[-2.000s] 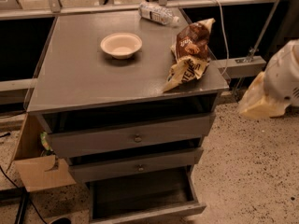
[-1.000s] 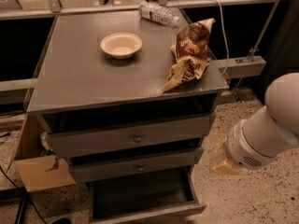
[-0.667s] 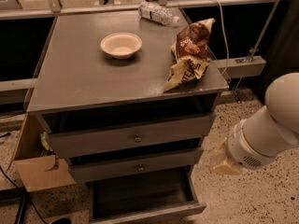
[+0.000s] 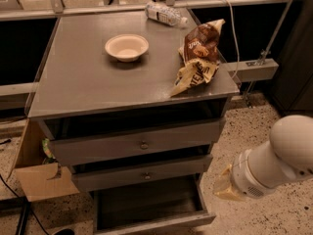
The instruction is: Close bottom drawer
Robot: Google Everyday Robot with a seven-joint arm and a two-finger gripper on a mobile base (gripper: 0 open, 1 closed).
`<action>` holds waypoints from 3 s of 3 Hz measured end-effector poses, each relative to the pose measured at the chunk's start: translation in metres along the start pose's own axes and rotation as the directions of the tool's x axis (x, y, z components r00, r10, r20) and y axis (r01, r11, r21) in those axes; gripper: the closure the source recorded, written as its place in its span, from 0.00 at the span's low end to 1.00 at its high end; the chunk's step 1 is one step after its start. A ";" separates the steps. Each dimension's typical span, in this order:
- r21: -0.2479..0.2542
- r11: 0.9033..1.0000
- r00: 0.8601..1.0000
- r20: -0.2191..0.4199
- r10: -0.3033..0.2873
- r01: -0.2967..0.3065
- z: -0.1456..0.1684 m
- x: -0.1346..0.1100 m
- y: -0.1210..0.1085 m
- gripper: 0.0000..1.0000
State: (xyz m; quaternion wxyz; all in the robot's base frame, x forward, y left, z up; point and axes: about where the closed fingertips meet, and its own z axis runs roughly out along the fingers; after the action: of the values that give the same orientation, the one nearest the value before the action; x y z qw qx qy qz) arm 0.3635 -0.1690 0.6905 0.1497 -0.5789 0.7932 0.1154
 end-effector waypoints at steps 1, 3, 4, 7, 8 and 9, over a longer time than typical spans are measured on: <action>0.011 0.999 0.997 0.072 -0.036 0.036 0.053 0.022 0.005 1.00; 0.001 0.999 0.992 0.115 -0.052 0.052 0.096 0.039 0.008 1.00; 0.011 0.998 0.993 0.104 -0.058 0.057 0.098 0.041 0.008 1.00; 0.105 0.992 0.990 0.114 -0.085 0.073 0.193 0.099 -0.014 1.00; 0.108 0.990 0.988 0.117 -0.102 0.090 0.234 0.115 -0.014 1.00; 0.081 0.993 0.990 0.106 -0.093 0.084 0.275 0.131 -0.011 1.00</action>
Offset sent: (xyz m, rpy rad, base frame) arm -0.0151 0.0016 -0.1511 0.1484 -0.0592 0.0642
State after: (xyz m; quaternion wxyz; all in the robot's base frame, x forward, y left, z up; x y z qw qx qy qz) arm 0.3652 -0.1899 0.3866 0.2201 -0.6001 0.7611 0.1100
